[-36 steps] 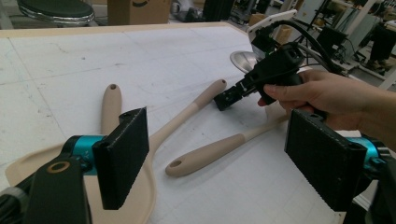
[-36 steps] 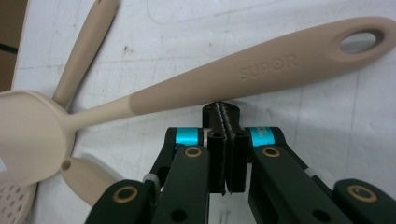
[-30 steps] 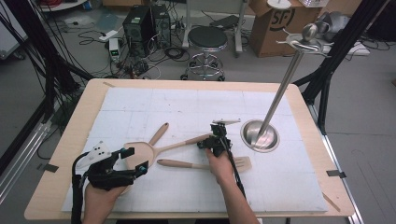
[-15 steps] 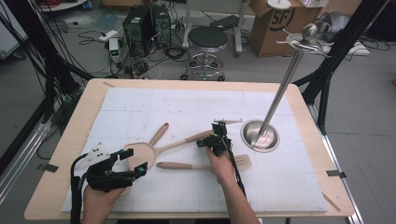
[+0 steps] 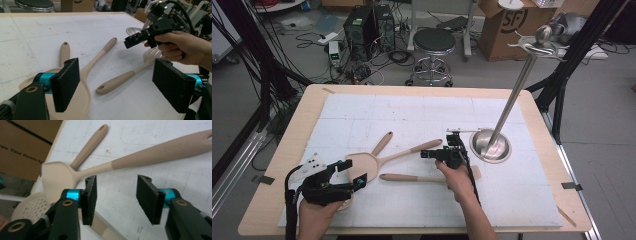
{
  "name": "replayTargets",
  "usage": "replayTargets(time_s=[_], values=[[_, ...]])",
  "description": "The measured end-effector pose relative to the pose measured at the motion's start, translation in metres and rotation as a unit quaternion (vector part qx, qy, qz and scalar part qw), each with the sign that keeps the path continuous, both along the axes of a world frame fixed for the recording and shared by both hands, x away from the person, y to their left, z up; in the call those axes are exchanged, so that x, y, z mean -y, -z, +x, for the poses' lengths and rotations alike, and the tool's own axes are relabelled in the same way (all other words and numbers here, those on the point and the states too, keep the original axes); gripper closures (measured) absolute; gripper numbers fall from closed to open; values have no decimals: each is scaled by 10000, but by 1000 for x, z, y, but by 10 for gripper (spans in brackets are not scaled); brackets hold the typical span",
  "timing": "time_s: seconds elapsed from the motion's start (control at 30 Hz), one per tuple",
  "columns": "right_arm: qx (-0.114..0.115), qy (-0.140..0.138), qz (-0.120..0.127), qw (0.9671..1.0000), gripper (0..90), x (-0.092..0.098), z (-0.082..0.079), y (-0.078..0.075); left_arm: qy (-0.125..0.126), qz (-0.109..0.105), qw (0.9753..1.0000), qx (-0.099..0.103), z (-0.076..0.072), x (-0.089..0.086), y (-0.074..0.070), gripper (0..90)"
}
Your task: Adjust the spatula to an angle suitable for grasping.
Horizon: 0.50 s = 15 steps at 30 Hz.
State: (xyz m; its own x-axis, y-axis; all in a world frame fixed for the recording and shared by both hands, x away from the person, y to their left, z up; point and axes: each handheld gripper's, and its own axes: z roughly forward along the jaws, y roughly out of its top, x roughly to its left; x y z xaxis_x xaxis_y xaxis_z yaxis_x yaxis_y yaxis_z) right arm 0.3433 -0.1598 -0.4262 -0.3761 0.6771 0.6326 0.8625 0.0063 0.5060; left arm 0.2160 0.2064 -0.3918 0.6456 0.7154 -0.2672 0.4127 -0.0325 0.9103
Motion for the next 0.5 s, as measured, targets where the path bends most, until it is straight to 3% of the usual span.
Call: replayTargets(time_s=[0.1,0.17,0.2,0.23,0.5], values=[[229,-87,136,9996,424,12,-7,-6,-15,19,10000,-9,0,1,0,226],[488,-119,90,9987,405,19,-12,-10,-22,25,10000,-12,0,1,0,226],[488,-119,90,9987,405,19,-12,-10,-25,25,10000,-14,0,1,0,226],[646,-194,138,9976,340,26,-17,-13,-30,22,10000,-11,0,1,0,226],[1041,-267,264,9939,272,57,-34,-16,-27,51,10000,-25,2,4,2,226]])
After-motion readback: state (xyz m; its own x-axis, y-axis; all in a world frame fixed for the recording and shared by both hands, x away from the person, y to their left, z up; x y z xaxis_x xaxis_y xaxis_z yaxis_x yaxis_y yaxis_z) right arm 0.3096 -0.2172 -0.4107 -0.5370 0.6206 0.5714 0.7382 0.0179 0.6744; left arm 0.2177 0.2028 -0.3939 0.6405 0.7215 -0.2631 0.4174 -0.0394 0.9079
